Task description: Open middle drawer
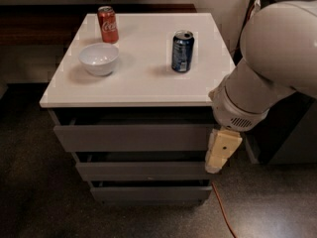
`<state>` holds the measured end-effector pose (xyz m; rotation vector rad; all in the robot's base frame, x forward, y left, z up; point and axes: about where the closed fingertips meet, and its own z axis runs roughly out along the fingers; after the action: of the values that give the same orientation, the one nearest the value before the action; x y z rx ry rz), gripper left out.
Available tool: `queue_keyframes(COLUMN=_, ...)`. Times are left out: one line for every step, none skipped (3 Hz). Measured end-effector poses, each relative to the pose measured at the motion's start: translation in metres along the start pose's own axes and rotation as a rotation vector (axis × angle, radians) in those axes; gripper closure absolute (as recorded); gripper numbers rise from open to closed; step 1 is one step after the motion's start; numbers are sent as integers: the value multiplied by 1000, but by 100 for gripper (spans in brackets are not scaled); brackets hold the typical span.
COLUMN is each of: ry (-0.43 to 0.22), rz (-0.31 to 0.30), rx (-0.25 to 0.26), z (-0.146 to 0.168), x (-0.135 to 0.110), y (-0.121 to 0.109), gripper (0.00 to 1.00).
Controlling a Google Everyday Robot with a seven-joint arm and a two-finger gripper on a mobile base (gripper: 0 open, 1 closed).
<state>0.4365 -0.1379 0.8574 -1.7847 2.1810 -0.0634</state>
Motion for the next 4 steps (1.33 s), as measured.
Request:
queue_keyframes(ry=0, rz=0, rx=0, z=0, x=0, y=0, gripper=0)
queue_keyframes(ry=4, rz=-3, rx=-9, z=3, x=-1, y=2, gripper=0)
queue_keyframes(ry=3, rz=-17, rx=-21, z=15, x=-8, y=8, gripper=0)
queue_keyframes(ry=-17, rz=-16, rx=-36, z=43, x=-19, y=19, gripper=0)
